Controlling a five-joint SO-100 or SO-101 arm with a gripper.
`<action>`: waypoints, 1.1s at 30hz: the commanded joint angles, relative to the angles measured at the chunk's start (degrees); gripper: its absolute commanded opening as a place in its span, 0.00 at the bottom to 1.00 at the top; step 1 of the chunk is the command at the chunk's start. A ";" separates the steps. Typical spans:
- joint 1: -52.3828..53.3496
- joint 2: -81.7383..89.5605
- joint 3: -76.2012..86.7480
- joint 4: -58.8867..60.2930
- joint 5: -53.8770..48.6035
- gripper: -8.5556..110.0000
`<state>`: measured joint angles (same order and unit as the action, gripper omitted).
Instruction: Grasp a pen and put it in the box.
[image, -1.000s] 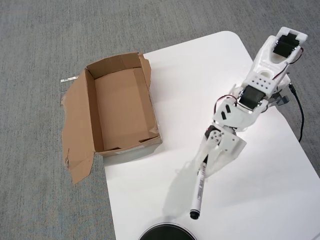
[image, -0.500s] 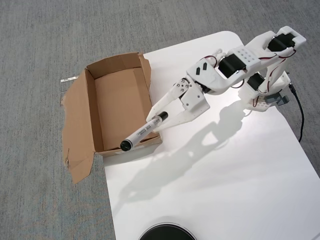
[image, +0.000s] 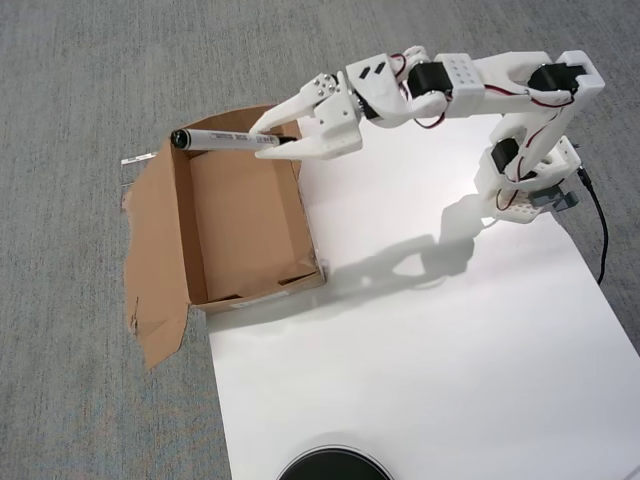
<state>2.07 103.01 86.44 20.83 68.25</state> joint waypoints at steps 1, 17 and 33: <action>2.33 -2.72 -3.82 -0.79 0.31 0.08; 2.59 -25.75 -17.62 -0.70 0.31 0.08; 2.59 -34.98 -17.62 -0.09 0.31 0.09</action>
<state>4.35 68.55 70.27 20.83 68.25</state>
